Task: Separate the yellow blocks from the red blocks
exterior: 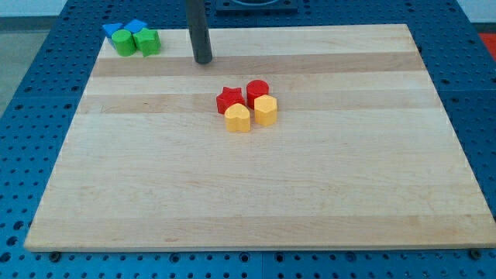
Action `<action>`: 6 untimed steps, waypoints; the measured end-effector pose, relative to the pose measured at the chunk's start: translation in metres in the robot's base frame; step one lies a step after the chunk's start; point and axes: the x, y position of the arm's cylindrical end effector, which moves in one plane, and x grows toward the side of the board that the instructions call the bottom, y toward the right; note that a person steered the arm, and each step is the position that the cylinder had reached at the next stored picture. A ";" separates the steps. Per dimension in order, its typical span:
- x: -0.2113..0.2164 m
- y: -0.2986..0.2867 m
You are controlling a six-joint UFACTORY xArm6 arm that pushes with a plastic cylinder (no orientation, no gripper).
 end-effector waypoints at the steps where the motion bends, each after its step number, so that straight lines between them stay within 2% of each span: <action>1: 0.025 0.014; 3: 0.043 0.138; 5: 0.104 0.123; 6: 0.129 0.090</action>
